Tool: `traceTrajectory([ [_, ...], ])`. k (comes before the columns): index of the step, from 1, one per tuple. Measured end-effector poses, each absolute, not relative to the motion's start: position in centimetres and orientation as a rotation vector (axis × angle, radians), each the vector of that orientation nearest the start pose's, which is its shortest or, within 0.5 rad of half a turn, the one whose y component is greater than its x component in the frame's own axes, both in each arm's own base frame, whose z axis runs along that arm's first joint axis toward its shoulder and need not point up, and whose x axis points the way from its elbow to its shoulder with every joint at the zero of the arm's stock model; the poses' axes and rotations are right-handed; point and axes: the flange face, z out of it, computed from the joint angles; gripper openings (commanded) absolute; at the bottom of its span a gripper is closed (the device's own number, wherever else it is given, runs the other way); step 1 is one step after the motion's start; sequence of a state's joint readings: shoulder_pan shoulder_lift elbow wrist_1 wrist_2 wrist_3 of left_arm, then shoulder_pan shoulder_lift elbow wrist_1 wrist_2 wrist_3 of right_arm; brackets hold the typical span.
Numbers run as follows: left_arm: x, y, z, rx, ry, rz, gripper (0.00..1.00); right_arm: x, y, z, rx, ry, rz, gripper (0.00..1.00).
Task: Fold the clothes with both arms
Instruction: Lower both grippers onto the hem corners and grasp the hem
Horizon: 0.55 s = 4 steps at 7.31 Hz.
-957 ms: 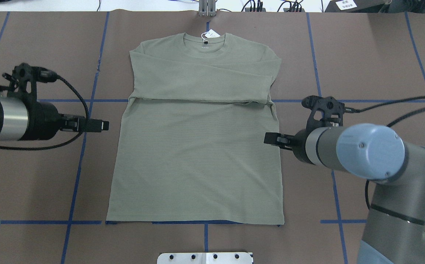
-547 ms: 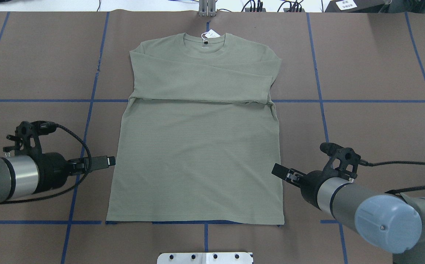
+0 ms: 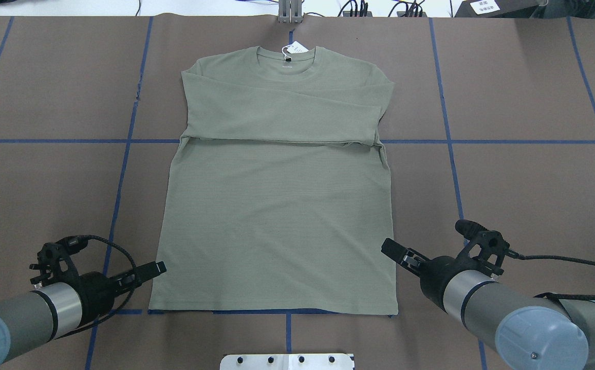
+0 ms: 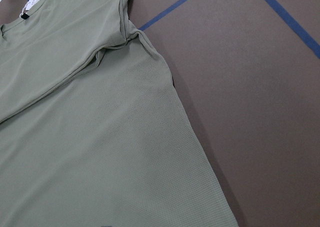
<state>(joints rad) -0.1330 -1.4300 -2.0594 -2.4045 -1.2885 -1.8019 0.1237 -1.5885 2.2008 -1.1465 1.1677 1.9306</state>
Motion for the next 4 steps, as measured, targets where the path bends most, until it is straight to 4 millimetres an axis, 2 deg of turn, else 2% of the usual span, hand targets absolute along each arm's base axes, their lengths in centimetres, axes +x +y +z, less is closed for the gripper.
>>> traceTrajectory([
  [2,42.3,-20.5,40.3,0.179,1.179,-0.462,0.79,-42.1,-22.4,32.6,0.25,-1.07,0.637,0.95],
  [4,43.5,-20.1,40.9,0.174,1.169,-0.451,0.79,-42.3,-22.3,32.8,0.261,-1.064,0.635,0.95],
])
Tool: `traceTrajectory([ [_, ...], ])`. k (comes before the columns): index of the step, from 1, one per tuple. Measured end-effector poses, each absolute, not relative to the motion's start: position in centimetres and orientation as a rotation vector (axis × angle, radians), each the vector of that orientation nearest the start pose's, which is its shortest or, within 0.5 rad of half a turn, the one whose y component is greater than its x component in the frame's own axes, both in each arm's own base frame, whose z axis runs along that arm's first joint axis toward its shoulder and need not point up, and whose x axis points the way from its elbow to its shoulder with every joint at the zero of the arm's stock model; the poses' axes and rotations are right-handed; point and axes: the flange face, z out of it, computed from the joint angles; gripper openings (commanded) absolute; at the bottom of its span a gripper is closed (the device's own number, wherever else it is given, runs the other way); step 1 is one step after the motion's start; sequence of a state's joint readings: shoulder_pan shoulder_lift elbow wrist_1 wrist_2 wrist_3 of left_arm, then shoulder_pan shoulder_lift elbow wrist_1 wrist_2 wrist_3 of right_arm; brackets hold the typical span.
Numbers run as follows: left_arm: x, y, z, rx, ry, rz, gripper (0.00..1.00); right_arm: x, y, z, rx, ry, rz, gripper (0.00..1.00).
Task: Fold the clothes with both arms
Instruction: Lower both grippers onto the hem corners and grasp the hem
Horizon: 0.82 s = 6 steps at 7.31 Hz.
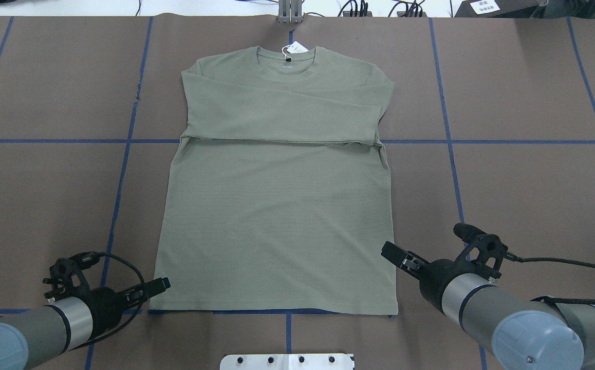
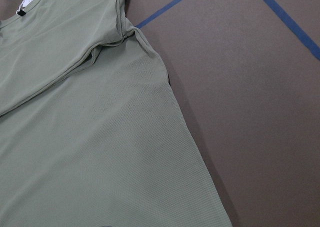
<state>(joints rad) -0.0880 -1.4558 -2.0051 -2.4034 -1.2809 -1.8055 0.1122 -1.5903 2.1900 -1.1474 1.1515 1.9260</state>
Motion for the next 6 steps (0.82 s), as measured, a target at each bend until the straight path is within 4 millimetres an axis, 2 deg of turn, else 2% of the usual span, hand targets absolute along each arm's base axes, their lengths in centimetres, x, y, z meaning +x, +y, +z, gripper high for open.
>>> traceTrajectory([
  [2,44.6,-20.1,40.7,0.172,1.174,-0.449,0.79,-42.4,-22.3,32.8,0.265,-1.064,0.636,0.95],
  [6,45.2,-19.3,41.1,0.168,1.165,-0.422,0.79,-42.5,-22.2,32.7,0.265,-1.067,0.635,0.96],
])
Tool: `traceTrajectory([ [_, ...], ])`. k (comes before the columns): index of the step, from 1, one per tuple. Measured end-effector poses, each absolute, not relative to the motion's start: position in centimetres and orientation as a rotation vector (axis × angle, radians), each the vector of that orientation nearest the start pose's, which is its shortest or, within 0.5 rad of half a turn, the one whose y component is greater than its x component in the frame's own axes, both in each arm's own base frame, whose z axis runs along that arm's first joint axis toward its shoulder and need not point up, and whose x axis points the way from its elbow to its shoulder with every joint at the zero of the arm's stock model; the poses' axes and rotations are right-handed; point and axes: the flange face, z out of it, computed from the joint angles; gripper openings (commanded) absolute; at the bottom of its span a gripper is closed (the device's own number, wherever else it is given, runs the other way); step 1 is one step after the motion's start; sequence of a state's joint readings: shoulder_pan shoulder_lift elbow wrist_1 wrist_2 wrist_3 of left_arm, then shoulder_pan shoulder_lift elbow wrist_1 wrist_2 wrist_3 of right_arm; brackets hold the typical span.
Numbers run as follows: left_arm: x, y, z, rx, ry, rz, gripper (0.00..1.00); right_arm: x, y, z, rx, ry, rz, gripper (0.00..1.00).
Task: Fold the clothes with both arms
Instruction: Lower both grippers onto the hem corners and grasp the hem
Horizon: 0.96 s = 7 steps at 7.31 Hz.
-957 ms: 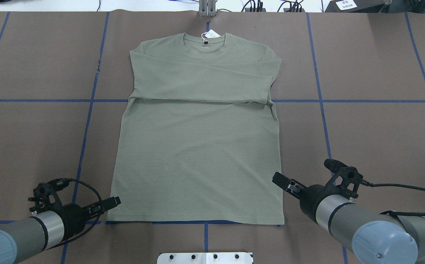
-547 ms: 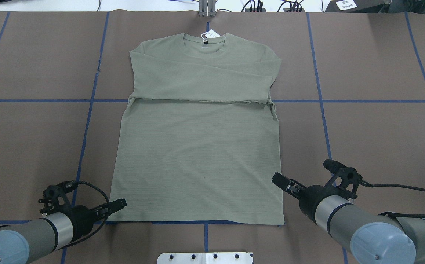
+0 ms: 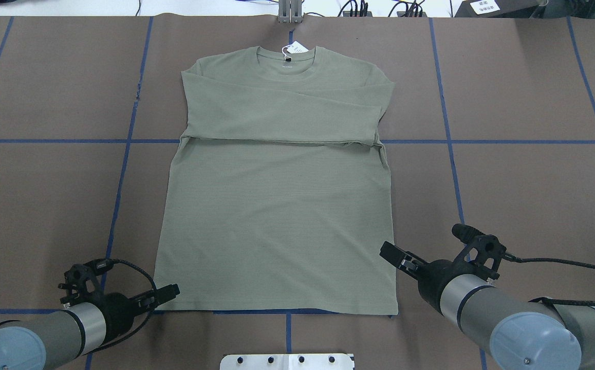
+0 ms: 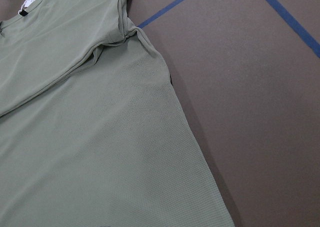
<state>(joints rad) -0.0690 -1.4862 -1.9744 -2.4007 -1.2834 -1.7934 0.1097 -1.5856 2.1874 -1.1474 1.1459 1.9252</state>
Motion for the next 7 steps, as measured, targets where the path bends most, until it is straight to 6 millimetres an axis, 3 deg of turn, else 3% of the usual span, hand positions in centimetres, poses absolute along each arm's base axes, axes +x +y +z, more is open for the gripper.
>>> traceTrajectory([
  [4,45.16,-19.14,41.39,0.178,1.156,-0.394,0.75,-42.48,-22.19,32.69,0.264,-1.068,0.636,0.96],
  [7,45.26,-18.95,41.35,0.176,1.157,-0.391,0.44,-42.52,-22.16,32.64,0.263,-1.069,0.635,0.96],
])
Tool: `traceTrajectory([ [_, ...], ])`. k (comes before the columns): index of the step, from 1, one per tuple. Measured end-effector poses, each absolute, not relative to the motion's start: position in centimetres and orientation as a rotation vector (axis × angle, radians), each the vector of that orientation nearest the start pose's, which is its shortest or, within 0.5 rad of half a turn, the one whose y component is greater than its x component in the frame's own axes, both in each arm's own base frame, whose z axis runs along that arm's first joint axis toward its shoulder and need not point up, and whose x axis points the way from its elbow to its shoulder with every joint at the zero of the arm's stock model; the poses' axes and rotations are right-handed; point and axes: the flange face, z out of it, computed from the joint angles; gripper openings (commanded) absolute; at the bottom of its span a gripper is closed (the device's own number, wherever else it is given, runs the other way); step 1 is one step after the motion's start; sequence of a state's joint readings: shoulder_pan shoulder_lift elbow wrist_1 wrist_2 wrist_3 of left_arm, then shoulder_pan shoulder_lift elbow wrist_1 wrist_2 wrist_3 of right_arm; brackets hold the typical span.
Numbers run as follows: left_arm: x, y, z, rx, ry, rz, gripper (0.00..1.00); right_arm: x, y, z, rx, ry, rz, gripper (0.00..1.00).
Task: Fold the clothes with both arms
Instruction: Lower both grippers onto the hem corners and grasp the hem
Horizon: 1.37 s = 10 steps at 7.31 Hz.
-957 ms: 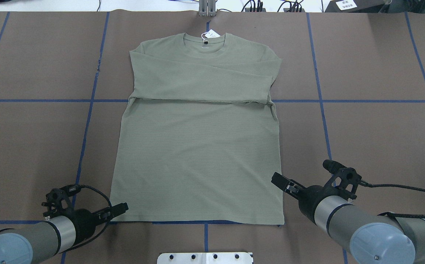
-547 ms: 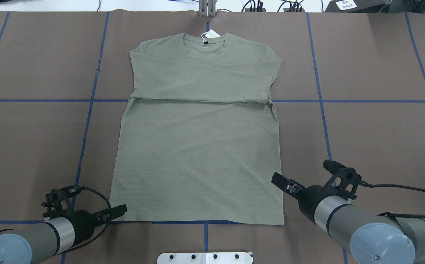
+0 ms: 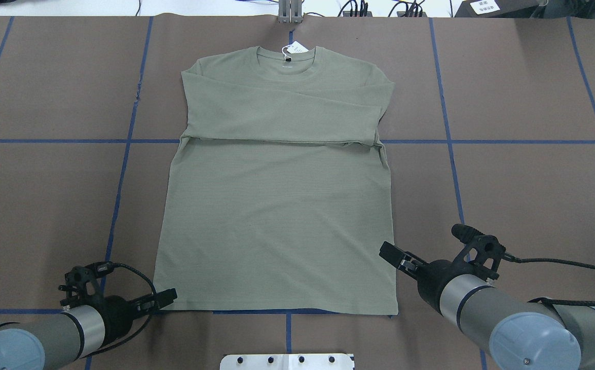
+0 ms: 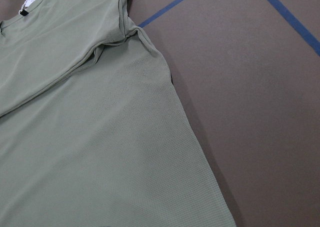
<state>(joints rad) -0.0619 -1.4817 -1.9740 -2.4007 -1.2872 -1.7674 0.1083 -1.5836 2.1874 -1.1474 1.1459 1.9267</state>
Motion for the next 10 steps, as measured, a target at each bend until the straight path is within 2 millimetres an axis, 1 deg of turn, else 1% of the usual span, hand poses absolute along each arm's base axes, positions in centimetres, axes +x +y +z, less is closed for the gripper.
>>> traceTrajectory([
  [1,45.3,-18.9,41.3,0.176,1.158,-0.391,0.37,-42.5,-22.2,32.6,0.263,-1.07,0.635,0.96],
  [2,45.3,-18.9,41.3,0.176,1.158,-0.391,0.23,-42.5,-22.2,32.6,0.264,-1.071,0.636,0.96],
  [3,45.3,-18.9,41.3,0.176,1.158,-0.392,0.0,-42.5,-22.2,32.6,0.263,-1.072,0.636,0.97],
  [4,45.3,-18.9,41.3,0.177,1.159,-0.392,0.0,-42.5,-22.2,32.6,0.264,-1.072,0.636,0.98],
  [6,45.2,-19.0,41.2,0.18,1.161,-0.394,0.0,-42.9,-22.1,33.0,0.264,-1.063,0.634,0.98],
  [8,45.0,-19.1,40.7,0.182,1.173,-0.398,0.0,-43.7,-21.5,33.0,0.241,-1.064,0.648,0.89],
  [10,44.8,-19.1,39.4,0.177,1.203,-0.404,0.0,-45.2,-20.3,32.9,0.181,-1.059,0.758,0.89],
])
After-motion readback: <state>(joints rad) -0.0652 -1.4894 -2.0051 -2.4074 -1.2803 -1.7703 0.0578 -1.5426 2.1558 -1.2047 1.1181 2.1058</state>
